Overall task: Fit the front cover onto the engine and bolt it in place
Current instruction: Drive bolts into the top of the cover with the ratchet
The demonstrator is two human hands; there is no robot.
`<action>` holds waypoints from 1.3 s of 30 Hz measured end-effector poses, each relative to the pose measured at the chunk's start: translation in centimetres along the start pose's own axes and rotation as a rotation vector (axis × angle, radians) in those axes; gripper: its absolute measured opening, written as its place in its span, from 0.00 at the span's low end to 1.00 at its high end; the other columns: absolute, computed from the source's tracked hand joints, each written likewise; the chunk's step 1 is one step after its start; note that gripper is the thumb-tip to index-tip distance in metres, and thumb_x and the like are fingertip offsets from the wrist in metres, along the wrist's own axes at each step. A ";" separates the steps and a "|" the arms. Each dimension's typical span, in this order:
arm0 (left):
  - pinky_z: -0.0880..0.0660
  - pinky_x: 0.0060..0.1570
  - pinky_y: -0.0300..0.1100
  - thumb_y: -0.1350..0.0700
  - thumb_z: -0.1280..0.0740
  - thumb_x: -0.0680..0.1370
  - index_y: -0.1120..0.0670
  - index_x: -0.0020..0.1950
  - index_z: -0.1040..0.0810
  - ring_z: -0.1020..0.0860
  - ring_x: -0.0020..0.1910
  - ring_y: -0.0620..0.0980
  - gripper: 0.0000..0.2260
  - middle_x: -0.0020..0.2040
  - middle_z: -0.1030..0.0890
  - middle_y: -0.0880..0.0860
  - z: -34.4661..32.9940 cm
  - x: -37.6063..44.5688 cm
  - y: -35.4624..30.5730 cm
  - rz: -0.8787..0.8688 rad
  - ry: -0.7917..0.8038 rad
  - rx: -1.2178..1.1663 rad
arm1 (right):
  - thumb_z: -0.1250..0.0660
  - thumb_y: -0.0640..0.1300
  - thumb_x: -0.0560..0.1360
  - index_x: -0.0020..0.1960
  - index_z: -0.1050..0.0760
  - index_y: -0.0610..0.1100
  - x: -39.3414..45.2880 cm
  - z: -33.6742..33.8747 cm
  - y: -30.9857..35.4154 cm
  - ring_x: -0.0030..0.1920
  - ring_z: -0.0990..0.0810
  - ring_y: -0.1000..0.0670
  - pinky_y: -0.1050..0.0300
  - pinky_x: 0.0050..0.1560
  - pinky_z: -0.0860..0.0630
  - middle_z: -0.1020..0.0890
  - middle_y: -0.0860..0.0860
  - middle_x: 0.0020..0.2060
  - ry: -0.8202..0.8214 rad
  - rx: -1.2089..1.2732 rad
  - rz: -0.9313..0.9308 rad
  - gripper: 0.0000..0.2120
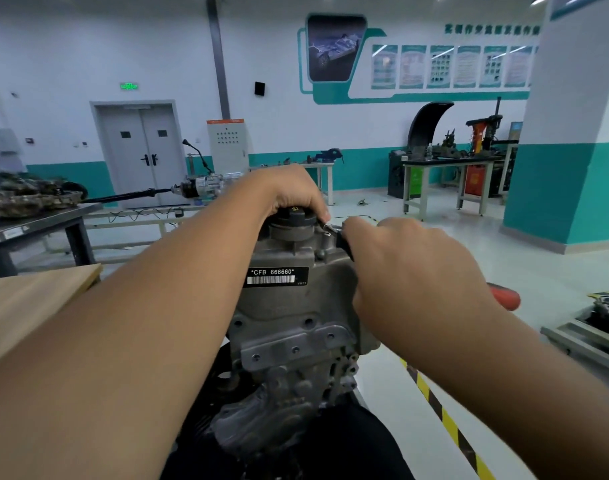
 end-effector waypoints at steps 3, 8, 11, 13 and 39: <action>0.19 0.55 0.54 0.54 0.19 0.66 0.54 0.50 0.13 0.16 0.48 0.57 0.14 0.50 0.14 0.57 0.0 -0.1 -0.2 -0.003 -0.018 0.049 | 0.33 0.43 0.78 0.61 0.29 0.49 0.2 -0.4 -0.6 0.34 0.26 0.51 0.52 0.35 0.21 0.25 0.51 0.38 -0.033 0.272 -0.068 0.13; 0.22 0.48 0.44 0.62 0.27 0.73 0.52 0.53 0.14 0.19 0.49 0.50 0.11 0.53 0.16 0.52 2.2 -4.3 -4.5 -0.268 -0.313 0.318 | 0.28 0.46 0.77 0.46 0.32 0.56 -1.4 -3.0 -3.6 0.36 0.23 0.57 0.66 0.27 0.32 0.23 0.58 0.39 -0.072 0.988 -0.461 0.12; 0.26 0.41 0.33 0.63 0.28 0.70 0.41 0.58 0.19 0.23 0.41 0.40 0.22 0.54 0.25 0.43 1.1 -11.6 -4.9 -0.653 -0.489 0.210 | 0.29 0.42 0.75 0.47 0.34 0.56 -1.5 -2.9 -3.8 0.35 0.24 0.56 0.67 0.24 0.33 0.23 0.55 0.39 -0.077 1.097 -0.458 0.15; 0.24 0.50 0.32 0.61 0.26 0.70 0.45 0.67 0.22 0.22 0.47 0.38 0.26 0.59 0.25 0.45 -2.2 -15.4 -4.1 -0.840 -0.483 0.123 | 0.30 0.39 0.74 0.48 0.35 0.55 -1.4 -2.7 -3.2 0.36 0.24 0.54 0.65 0.24 0.32 0.24 0.52 0.39 -0.054 1.085 -0.404 0.16; 0.23 0.34 0.44 0.50 0.31 0.81 0.49 0.50 0.26 0.21 0.36 0.42 0.05 0.41 0.22 0.44 -6.4 -17.1 -2.5 -0.663 -1.082 -0.560 | 0.26 0.39 0.72 0.57 0.15 0.41 -9.8 -2.0 -4.1 0.43 0.18 0.56 0.64 0.50 0.22 0.14 0.51 0.47 -0.634 0.654 0.007 0.13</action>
Point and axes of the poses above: each hand's wrist, its own x-axis towards the middle knuckle, its own z-axis out of the back of the hand, y = z × x, the point moved 9 cm from there along x, towards the middle knuckle
